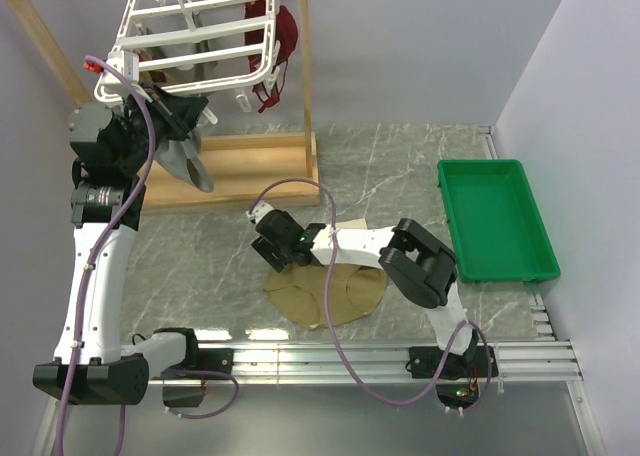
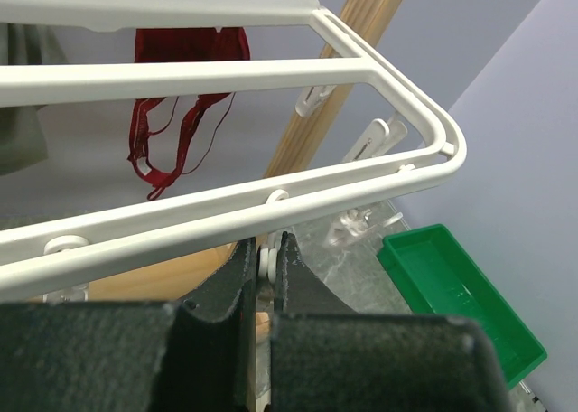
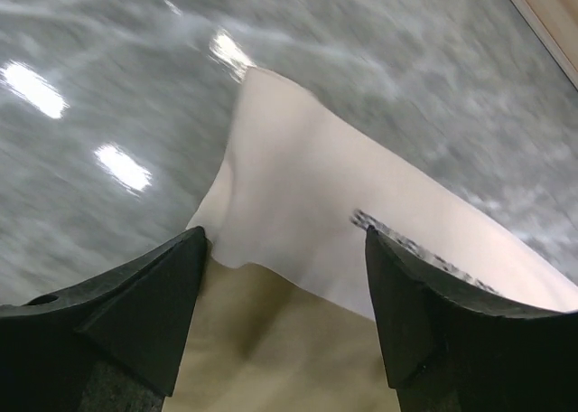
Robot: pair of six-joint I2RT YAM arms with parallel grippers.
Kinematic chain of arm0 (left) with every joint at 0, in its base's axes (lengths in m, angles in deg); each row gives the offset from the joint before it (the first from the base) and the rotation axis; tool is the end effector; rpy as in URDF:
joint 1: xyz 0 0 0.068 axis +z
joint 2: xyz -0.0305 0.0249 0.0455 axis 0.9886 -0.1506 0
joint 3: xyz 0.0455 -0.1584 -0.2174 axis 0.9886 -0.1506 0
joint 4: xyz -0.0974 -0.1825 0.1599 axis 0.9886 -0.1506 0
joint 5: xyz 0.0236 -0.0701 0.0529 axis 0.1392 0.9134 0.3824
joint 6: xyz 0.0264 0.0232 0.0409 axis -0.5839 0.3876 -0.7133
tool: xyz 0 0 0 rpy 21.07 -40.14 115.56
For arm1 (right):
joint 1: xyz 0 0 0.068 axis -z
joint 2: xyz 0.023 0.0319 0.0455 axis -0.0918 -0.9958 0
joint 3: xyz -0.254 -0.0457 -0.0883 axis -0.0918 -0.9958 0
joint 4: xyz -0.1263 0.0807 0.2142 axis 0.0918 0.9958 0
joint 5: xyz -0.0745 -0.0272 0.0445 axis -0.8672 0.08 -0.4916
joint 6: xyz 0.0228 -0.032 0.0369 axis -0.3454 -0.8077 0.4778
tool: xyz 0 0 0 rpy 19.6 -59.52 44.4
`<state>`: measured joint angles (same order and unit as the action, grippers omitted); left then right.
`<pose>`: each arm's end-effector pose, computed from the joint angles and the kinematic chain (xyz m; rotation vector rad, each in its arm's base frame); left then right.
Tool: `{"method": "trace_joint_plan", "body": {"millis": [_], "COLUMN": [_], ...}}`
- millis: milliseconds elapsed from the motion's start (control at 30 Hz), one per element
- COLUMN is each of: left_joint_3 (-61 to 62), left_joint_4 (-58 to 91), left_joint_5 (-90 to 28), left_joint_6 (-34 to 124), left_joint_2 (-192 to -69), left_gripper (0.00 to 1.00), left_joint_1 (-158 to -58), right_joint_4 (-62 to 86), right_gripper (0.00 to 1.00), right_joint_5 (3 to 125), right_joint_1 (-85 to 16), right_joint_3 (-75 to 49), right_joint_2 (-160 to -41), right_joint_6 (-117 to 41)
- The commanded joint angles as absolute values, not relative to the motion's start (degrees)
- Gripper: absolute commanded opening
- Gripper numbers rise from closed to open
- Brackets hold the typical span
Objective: Clip the underwear to the hanger
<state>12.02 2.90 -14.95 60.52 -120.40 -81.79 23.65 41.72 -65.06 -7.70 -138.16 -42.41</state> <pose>0.2270 -0.0166 0.5004 0.0179 1.4977 -0.6928 0.2327 0.3811 0.1596 -1.0562 2.1692 0.1804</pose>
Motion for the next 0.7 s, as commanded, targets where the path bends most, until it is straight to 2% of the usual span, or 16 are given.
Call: {"method": "trace_joint_plan", "body": {"millis": [0, 400, 667], "left_joint_3": [11.33, 11.33, 10.81], "left_joint_4": [3.25, 3.25, 3.51], "left_joint_5": [-14.59, -14.06, -13.89], "left_joint_6": [59.94, 60.12, 60.47], "left_joint_2": [-118.63, -118.98, -118.89], "left_gripper": [0.00, 0.00, 0.00], "left_joint_1": [-81.78, -81.69, -81.78], "right_joint_4": [23.64, 27.15, 28.39], "right_gripper": [0.78, 0.77, 0.77], "right_joint_5": [40.81, 45.91, 46.00], "right_joint_1": [-63.63, -63.28, -63.28], "right_joint_3": [-10.07, -4.54, -0.85], "right_joint_2": [-133.81, -131.43, -136.61], "right_joint_6": [-43.04, -34.79, -32.32]}}
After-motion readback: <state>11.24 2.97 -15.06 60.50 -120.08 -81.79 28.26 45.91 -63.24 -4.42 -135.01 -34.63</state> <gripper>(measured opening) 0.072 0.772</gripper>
